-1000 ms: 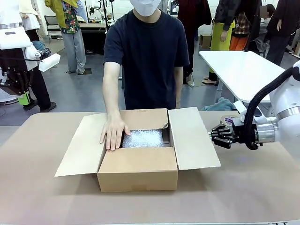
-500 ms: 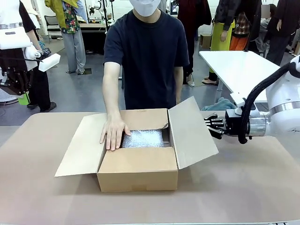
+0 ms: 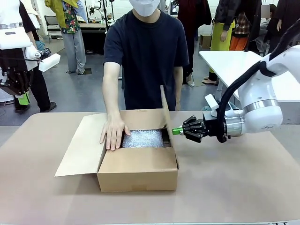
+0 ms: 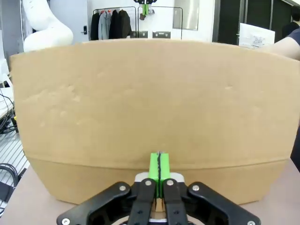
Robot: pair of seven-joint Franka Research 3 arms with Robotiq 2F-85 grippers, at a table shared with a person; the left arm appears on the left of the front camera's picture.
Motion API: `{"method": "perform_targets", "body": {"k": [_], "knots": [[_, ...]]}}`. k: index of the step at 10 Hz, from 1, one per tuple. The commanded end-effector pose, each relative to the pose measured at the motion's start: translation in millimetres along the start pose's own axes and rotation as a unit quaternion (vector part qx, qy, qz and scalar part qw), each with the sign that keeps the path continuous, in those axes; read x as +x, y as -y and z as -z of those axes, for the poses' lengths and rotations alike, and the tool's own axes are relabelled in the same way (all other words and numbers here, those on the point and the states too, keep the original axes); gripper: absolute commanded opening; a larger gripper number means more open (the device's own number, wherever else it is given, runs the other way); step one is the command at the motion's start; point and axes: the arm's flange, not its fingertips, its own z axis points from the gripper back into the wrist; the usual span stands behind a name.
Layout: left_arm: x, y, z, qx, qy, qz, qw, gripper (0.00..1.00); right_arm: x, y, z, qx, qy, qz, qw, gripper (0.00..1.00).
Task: Wrap the clocks to prevent damage.
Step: Push the right (or left) flap of the Package Box to close it.
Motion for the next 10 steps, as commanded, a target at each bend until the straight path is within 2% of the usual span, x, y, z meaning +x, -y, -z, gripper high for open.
{"method": "perform_targets", "body": {"k": [1, 5, 10], "knots": [[1, 0, -1, 0.0, 0.007, -0.012, 1.0, 0.0, -3, 9, 12, -0.011, -0.005, -0.008, 1.0, 0.01], [1, 0, -1, 0.0, 0.007, -0.012, 1.0, 0.0, -2, 8, 21, -0.013, -0.015, -0.016, 1.0, 0.01], [1, 0, -1, 0.0, 0.007, -0.012, 1.0, 0.0, 36, 7, 23, -0.011, 0.024, -0.048, 0.999, 0.01]]}}
